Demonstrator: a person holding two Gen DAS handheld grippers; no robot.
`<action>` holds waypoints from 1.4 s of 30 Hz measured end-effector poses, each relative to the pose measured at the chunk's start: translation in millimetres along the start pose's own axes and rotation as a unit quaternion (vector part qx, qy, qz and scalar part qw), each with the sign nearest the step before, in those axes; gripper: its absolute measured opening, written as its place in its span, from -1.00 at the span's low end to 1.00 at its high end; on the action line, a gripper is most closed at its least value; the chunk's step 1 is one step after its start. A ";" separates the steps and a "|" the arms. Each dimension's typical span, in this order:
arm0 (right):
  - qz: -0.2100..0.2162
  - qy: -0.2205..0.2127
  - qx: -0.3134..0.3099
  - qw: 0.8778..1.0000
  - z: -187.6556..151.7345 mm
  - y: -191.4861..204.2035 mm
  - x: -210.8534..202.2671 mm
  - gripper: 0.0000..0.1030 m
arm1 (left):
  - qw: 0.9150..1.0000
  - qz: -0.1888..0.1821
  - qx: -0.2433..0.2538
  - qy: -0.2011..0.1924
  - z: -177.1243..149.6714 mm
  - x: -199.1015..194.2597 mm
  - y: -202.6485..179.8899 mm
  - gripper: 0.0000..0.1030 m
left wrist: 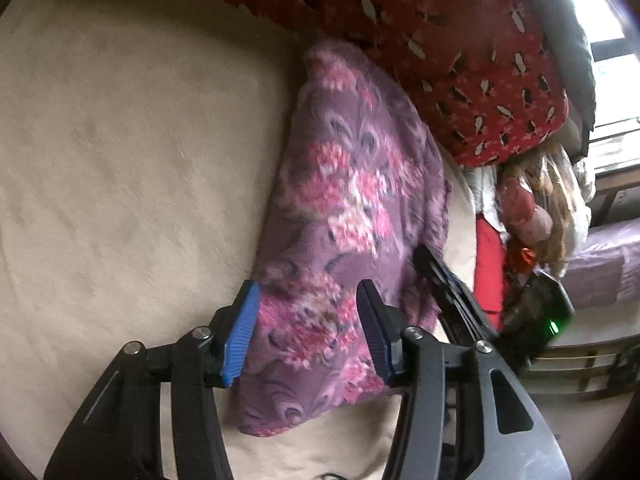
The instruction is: Fold small clothes
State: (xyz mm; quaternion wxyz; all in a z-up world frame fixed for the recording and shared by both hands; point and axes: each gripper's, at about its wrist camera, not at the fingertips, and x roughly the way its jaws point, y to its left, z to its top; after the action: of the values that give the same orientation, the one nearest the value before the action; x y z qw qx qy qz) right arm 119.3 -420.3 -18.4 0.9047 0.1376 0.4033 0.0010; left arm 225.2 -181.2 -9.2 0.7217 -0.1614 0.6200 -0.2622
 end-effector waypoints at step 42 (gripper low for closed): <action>0.093 -0.050 0.093 0.990 -44.7 -70.0 -65.2 -0.27 | 0.982 0.178 0.045 -0.036 0.9 61.3 -47.0 0.56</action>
State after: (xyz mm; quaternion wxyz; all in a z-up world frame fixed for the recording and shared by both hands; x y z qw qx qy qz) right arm 35.0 -483.9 -16.8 0.9030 0.2577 0.3413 0.0404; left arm 223.5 -254.9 -32.4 0.7851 -0.0256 0.6001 -0.1511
